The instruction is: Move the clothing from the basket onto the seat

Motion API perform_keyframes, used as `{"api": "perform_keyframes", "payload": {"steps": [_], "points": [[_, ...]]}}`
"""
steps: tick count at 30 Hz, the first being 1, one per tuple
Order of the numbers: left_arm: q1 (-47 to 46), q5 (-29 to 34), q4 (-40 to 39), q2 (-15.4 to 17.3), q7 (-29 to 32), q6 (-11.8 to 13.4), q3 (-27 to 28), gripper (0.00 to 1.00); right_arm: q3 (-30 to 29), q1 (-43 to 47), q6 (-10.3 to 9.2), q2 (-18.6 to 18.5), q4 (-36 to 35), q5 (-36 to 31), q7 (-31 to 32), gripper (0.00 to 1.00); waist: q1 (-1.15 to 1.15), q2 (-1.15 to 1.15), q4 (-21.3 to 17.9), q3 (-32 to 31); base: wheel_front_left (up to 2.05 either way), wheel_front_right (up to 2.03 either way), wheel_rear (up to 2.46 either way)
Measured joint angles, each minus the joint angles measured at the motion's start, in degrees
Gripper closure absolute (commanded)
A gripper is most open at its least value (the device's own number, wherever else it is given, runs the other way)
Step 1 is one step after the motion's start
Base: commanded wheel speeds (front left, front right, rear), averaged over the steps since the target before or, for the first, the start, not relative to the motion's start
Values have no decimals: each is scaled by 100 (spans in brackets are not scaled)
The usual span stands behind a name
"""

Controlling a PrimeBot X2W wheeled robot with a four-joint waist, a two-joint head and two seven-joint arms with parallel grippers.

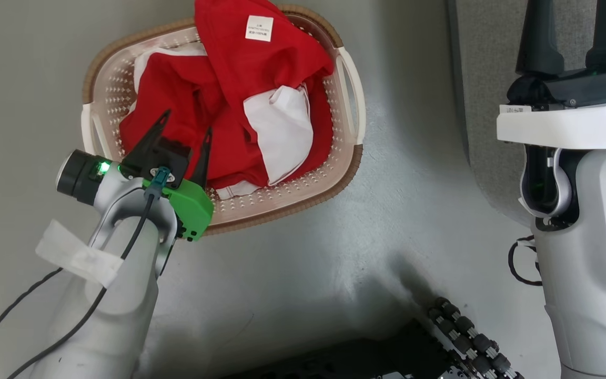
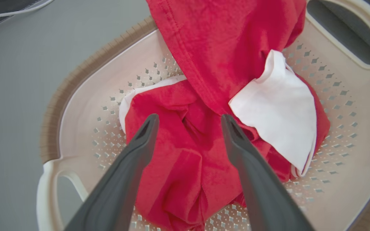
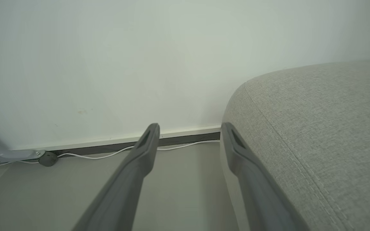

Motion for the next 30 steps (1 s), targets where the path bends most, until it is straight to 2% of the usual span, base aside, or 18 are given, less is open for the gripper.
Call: {"api": "perform_keyframes", "payload": {"steps": [10, 21, 30], "points": [[-424, 190, 556, 153, 256, 266, 82, 0, 147, -136, -5, 0, 16, 121, 0, 0, 0, 0, -154, 197, 0, 0, 0], [-795, 486, 1061, 188, 545, 768, 109, 0, 299, -190, -62, 0, 48, 293, 0, 0, 0, 0, -267, 343, 0, 0, 0], [-1005, 686, 1465, 151, 895, 910, 38, 0, 452, -234, -105, -1, 80, 414, 0, 0, 0, 0, -349, 399, 0, 0, 0]]}}
